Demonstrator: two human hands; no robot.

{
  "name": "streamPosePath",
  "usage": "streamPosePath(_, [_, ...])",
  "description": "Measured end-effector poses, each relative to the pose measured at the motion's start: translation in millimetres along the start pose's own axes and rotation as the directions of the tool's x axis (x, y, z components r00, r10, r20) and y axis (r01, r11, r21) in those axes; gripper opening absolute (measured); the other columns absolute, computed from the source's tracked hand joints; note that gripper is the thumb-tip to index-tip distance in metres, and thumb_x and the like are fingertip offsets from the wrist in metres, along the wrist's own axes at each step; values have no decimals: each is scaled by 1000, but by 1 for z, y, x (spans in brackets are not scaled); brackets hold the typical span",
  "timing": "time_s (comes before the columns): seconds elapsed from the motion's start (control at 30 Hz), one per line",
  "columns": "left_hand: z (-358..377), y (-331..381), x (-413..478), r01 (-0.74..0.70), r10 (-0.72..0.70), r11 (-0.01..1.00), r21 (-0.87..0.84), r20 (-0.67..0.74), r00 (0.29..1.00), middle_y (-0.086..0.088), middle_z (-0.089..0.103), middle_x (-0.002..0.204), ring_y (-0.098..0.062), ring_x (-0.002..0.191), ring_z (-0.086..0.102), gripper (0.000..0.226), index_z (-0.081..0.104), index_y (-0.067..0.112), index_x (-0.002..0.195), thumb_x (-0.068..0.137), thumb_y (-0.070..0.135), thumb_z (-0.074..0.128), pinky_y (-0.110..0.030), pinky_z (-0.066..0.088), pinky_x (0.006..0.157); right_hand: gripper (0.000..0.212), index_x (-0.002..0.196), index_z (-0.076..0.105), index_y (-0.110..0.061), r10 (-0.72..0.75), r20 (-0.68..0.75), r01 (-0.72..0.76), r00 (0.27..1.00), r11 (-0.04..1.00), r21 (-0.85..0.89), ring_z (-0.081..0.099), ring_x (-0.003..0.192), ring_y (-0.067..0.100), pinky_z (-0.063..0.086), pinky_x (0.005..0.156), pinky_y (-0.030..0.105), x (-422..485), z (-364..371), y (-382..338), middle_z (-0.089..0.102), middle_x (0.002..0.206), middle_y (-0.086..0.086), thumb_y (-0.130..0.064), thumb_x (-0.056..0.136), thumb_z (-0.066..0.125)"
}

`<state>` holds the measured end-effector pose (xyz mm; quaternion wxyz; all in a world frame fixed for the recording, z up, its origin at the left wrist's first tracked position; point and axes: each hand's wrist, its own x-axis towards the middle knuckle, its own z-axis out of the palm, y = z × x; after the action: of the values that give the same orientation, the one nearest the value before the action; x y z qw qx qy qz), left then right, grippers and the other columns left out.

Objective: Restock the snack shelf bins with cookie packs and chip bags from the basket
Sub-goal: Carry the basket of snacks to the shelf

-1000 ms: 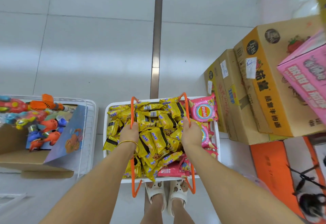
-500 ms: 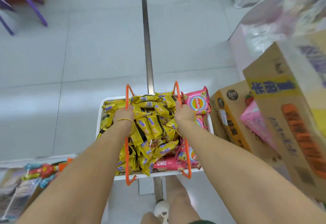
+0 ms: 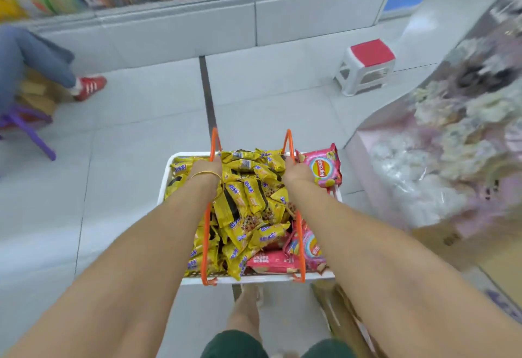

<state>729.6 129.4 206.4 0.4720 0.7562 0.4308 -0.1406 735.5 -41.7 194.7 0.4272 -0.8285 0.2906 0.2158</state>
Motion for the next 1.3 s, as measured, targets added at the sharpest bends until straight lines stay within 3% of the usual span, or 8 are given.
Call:
streamPosePath(0.27, [69,228,99,-188,170,970,151,128,977,-8,49,78,-27,71,47,40,59,3,116,96,34,44,-34,45,68,52,128,50,-1,48,-98,-35,994,991,128,53,115,34,42,85,34,162,-84,-150,58,124,16,-41,102,30])
streamPosePath(0.43, [139,378,164,-195,170,971,137,175,970,-4,38,61,-18,48,34,38,59,0,115,95,30,46,-27,34,46,52,123,54,-1,100,-159,-60,982,970,237,57,100,31,43,78,36,299,-140,-228,61,117,16,-42,100,35])
streamPosePath(0.7, [246,603,247,-195,171,979,65,262,950,-3,38,60,-17,49,33,38,60,4,116,94,33,49,-26,34,47,54,120,56,0,126,-216,-60,968,955,289,47,84,25,36,66,33,493,-251,-354,51,93,10,-45,98,35])
streamPosePath(0.9, [344,750,334,-205,172,977,66,337,926,-3,41,61,-19,46,32,46,56,1,124,93,35,51,-22,27,43,48,140,42,-13,135,-290,-55,948,962,268,54,97,29,40,79,35,640,-325,-438,55,108,12,-38,100,32])
streamPosePath(0.97, [375,799,358,-203,163,976,74,361,918,-12,56,77,-30,55,49,52,54,0,126,92,39,51,-25,43,52,49,133,49,-7,156,-325,-61,933,957,283,56,106,32,43,87,37,687,-349,-464,60,112,15,-40,100,34])
streamPosePath(1.0, [391,823,369,-202,161,976,81,357,920,-14,58,83,-33,88,64,53,54,-1,127,92,39,50,-29,48,59,49,124,54,-3,165,-331,-65,929,953,295,57,104,33,44,86,37,708,-361,-478,61,103,15,-41,100,34])
streamPosePath(1.03, [407,845,377,-211,170,974,82,348,922,-12,56,79,-17,69,30,50,55,0,126,92,37,49,-28,45,57,47,111,57,-3,178,-329,-72,927,948,311,56,95,33,43,80,37,730,-372,-489,58,89,12,-42,99,35])
streamPosePath(1.3, [521,1018,441,-242,201,967,75,353,914,-1,30,56,-15,45,24,26,60,6,109,95,20,43,-23,23,42,44,90,52,-3,226,-318,-91,921,917,388,47,75,26,36,65,32,908,-466,-566,47,70,6,-43,98,36])
